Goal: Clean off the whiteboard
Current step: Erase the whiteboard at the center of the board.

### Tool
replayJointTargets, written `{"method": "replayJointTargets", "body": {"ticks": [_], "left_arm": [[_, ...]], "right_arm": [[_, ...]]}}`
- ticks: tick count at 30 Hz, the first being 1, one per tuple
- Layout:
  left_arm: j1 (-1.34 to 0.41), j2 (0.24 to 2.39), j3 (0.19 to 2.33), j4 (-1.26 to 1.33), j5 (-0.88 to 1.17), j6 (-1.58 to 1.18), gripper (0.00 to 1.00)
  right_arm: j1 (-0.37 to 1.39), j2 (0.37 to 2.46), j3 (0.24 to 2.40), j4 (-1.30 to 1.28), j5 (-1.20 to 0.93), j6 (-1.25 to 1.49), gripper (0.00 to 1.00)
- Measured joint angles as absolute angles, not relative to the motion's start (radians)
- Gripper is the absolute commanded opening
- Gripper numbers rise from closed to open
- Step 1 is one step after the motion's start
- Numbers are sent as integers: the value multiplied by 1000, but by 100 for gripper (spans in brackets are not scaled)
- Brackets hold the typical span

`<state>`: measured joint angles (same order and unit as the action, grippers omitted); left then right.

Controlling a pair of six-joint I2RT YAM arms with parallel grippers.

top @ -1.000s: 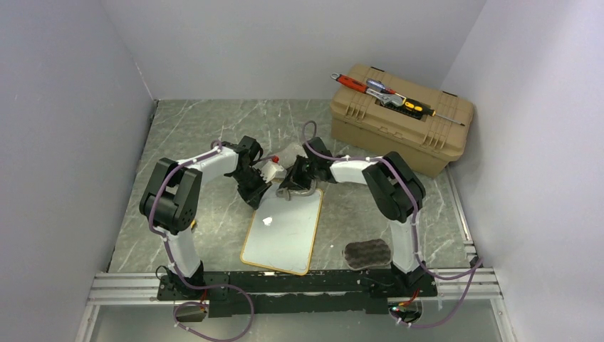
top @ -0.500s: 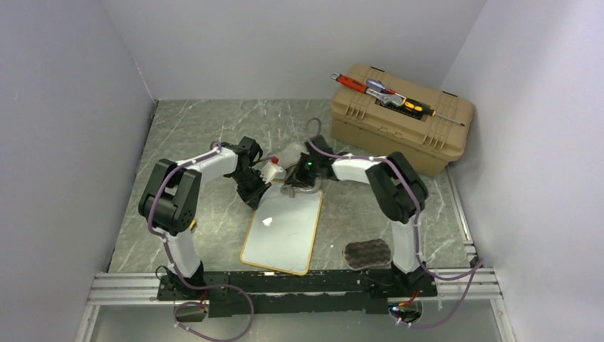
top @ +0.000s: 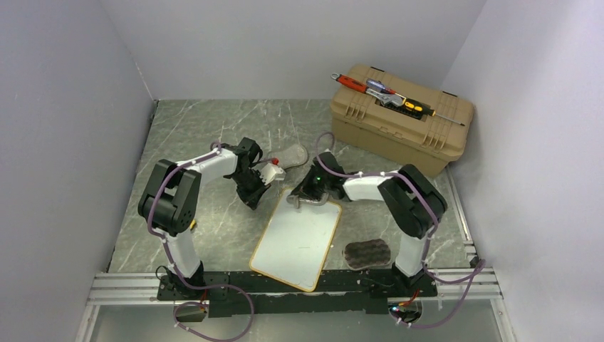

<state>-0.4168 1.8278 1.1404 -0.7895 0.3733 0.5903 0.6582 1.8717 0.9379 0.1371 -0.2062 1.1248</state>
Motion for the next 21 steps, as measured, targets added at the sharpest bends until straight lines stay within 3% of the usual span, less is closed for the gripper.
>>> {"method": "replayJointTargets", "body": {"ticks": [5, 9, 14, 21], "left_arm": [[-413, 1824, 1145, -798, 384, 576, 21], [-401, 1824, 1151, -822, 427, 563, 29], [-396, 1824, 1162, -877, 489, 553, 33], [-377, 1824, 1192, -900, 570, 536, 42]], "right_arm": [[638, 1830, 846, 217, -210, 1151, 0], [641, 1862, 879, 228, -228, 1163, 0], [646, 1880, 959, 146, -232, 1139, 0], [589, 1591, 966, -141, -156, 1027, 0]]}}
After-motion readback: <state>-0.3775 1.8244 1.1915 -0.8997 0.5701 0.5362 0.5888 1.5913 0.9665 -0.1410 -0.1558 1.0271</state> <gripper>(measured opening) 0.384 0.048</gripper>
